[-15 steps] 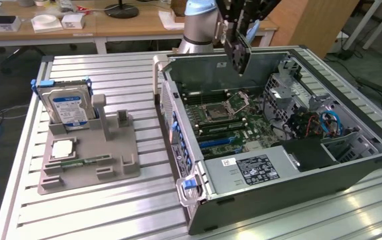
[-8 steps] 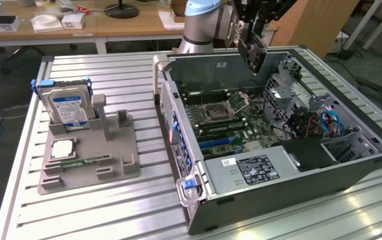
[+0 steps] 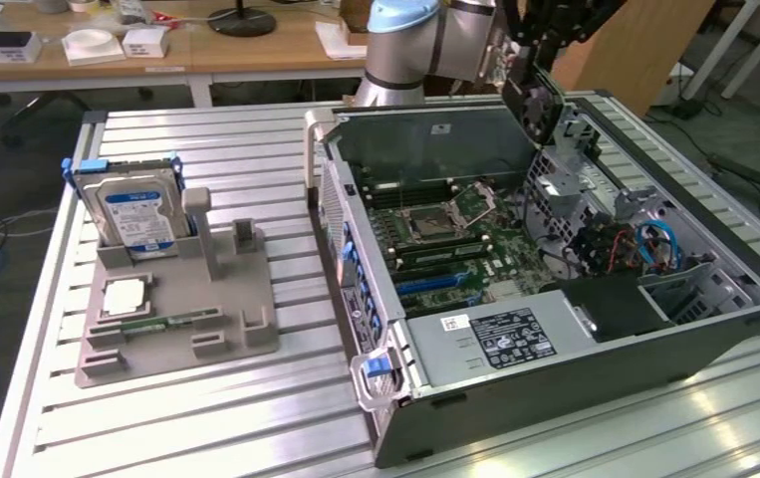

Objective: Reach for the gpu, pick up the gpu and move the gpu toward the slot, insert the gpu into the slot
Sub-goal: 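Pick up the gpu and move the gpu toward the slot, then insert the gpu into the slot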

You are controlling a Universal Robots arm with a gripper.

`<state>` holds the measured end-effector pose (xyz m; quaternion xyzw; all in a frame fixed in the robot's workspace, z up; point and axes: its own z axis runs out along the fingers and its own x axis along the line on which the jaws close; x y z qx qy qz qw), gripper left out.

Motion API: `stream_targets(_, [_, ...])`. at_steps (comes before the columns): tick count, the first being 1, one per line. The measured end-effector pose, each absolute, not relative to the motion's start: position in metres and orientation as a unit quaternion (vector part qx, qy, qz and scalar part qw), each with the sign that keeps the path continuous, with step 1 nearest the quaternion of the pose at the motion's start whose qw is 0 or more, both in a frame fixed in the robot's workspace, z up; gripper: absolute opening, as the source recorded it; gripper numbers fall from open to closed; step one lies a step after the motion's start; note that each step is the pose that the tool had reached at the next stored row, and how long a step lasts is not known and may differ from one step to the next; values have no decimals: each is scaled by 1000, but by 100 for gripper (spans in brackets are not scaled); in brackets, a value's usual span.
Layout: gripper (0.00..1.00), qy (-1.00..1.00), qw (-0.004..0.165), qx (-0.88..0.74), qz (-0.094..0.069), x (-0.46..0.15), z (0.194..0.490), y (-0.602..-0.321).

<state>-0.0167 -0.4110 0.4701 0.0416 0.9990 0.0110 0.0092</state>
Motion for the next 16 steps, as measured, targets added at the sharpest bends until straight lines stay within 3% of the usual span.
stream_targets(16, [26,1000,9,14,11,-6,470,-411])
